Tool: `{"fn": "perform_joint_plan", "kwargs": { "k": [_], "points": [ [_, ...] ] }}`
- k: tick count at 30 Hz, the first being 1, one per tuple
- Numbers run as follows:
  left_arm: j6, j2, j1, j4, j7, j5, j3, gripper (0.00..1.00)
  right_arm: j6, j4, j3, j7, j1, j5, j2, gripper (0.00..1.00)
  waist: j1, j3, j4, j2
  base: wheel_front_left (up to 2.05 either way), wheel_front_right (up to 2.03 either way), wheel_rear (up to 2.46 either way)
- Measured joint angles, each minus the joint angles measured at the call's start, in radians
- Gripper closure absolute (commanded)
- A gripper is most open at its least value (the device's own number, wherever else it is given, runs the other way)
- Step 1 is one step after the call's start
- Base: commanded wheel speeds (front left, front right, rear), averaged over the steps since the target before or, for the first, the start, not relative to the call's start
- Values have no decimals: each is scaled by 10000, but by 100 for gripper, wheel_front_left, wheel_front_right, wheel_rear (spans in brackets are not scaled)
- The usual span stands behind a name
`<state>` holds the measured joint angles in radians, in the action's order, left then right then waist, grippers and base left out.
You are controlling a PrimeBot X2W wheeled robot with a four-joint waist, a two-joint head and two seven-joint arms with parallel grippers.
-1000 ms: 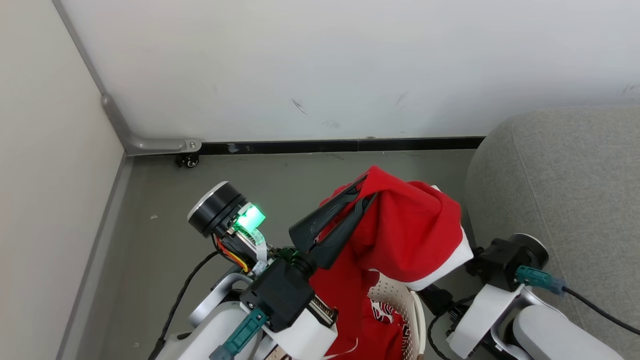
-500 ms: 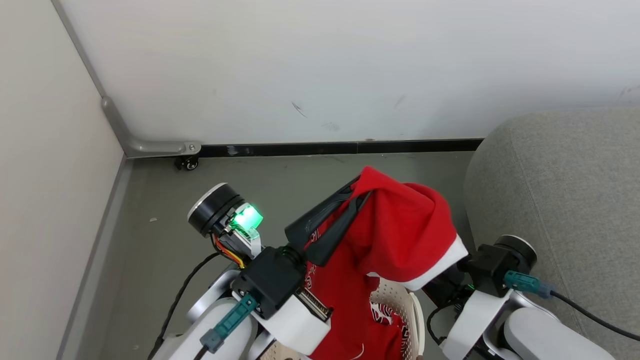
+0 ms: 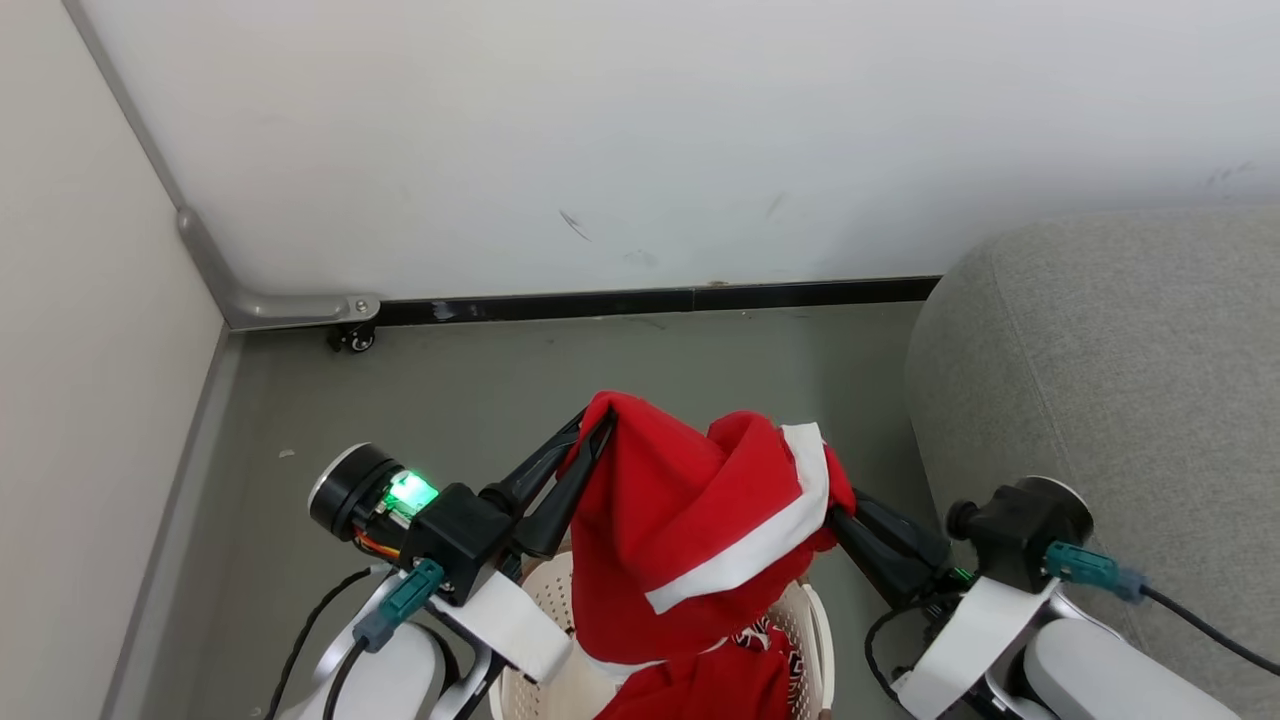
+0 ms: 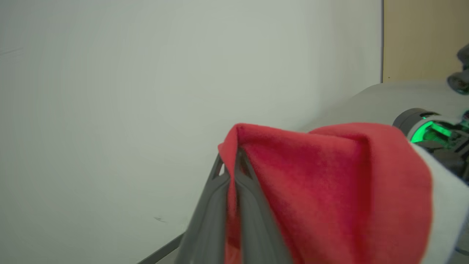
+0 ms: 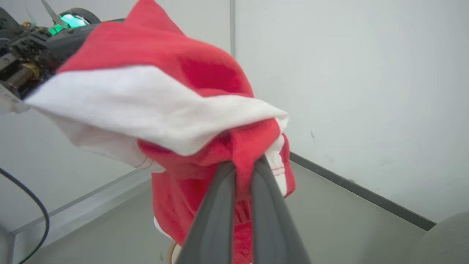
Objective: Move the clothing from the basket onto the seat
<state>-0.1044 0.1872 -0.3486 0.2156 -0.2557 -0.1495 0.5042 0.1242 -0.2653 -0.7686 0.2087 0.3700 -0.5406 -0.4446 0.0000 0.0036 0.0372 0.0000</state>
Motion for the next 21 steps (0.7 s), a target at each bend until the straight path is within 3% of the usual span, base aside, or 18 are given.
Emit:
{"fn": "perform_joint_plan", "kwargs": {
  "k": [7, 8, 10, 11, 12, 21],
  "points": [
    [-15, -27, 174, 629, 0, -255, 59, 100, 2, 19, 681, 199, -226, -236, 96, 100, 0, 9, -247, 0, 0, 0, 0],
    [-17, -44, 185, 708, 0, -307, 102, 87, 2, 35, 813, 201, -226, -257, 119, 100, 0, 11, -284, 0, 0, 0, 0],
    [-29, -54, 187, 800, 0, -368, 198, 53, 2, 77, 1072, 207, -227, -334, 192, 100, 0, 16, -356, 0, 0, 0, 0],
    [-40, -61, 187, 840, 0, -410, 232, 20, 2, 94, 1189, 230, -227, -336, 228, 100, 0, 19, -391, 0, 0, 0, 0],
    [-105, -58, 187, 880, 0, -430, 259, 2, 2, 119, 1292, 284, -227, -343, 259, 100, 0, 23, -426, 0, 0, 0, 0],
    [-115, 150, 190, 1189, 0, -731, 299, 0, 2, 324, 2746, 349, -228, -284, 290, 100, 0, 71, -728, 0, 0, 0, 0]
  ]
}}
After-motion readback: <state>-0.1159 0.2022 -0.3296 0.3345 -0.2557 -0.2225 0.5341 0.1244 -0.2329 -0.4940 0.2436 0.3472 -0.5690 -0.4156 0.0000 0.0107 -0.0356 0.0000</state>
